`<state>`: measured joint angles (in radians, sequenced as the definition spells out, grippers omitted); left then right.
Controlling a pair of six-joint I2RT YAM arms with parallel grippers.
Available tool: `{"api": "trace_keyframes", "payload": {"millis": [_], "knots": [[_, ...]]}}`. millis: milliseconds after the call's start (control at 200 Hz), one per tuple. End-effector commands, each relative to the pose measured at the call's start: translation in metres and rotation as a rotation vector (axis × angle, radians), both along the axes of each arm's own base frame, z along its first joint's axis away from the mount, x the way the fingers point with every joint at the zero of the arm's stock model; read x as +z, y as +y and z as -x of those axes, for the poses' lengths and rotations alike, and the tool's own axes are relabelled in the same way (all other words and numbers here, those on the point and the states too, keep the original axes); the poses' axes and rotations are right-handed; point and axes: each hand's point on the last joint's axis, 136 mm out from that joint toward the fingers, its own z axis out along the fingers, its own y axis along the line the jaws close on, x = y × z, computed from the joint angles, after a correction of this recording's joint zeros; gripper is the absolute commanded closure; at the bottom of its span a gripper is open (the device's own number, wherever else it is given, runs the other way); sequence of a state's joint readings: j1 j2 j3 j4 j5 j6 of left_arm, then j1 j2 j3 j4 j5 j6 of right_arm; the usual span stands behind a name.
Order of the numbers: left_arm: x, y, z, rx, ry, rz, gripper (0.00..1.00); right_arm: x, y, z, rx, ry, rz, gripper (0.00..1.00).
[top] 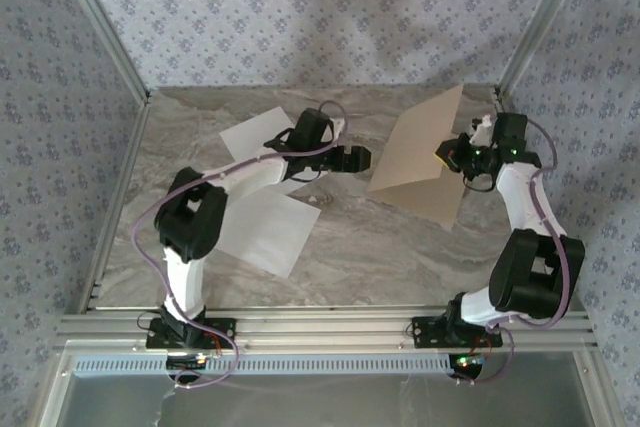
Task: Put the files into the folder
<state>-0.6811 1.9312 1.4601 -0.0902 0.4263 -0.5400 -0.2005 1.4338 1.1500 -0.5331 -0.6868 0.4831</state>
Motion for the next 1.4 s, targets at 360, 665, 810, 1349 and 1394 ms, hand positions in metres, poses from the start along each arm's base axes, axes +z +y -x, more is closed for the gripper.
{"api": "trace_keyframes", "payload": {"millis": [360, 665, 810, 1349, 1394], "knots": [[0.015, 0.045, 0.034, 0.043, -0.062, -0.162, 0.00, 0.043, 0.030, 0.070, 0.208, 0.207, 0.254, 0.97], [0.037, 0.046, 0.050, 0.021, -0.147, -0.045, 0.00, 0.026, 0.061, 0.080, 0.325, 0.267, 0.345, 0.92], [0.038, 0.048, 0.054, 0.034, -0.139, -0.019, 0.00, 0.025, 0.084, 0.083, 0.396, 0.258, 0.347, 0.85], [0.075, 0.043, 0.070, 0.007, -0.120, 0.131, 0.00, 0.075, 0.157, 0.053, 0.444, 0.001, 0.038, 0.28], [0.080, 0.041, 0.073, -0.006, -0.109, 0.169, 0.00, 0.075, 0.160, 0.053, 0.440, 0.004, 0.005, 0.28]]}}
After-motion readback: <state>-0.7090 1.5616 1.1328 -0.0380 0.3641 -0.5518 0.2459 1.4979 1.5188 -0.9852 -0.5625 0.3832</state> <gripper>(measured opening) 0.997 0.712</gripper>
